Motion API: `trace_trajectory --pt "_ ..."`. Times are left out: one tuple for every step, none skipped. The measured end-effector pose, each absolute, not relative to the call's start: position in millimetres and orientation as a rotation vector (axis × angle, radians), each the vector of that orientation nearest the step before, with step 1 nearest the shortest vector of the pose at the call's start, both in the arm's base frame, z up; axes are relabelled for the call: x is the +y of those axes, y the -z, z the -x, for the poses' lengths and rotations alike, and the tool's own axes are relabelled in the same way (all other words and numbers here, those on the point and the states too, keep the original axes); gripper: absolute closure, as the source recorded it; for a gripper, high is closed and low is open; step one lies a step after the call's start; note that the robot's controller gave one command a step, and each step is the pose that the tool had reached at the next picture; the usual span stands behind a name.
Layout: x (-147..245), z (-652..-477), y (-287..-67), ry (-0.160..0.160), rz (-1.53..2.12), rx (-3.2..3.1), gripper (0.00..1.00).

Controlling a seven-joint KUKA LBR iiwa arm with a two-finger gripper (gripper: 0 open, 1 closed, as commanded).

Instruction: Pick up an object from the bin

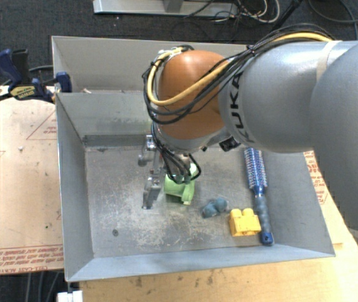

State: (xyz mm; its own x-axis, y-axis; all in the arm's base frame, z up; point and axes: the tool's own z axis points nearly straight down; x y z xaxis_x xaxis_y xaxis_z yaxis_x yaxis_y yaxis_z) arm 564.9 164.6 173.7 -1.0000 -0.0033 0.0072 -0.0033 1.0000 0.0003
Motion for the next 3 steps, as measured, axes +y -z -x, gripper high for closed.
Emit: trace_trajectory --pt "81 -574.6 -160 -0.003 -0.394 -3.117 0.0" --pt "64 -584.9 -73 0.007 -0.396 -3.124 0.0" --pt "65 -586.0 -77 0.006 -0.399 -3.128 1.0"
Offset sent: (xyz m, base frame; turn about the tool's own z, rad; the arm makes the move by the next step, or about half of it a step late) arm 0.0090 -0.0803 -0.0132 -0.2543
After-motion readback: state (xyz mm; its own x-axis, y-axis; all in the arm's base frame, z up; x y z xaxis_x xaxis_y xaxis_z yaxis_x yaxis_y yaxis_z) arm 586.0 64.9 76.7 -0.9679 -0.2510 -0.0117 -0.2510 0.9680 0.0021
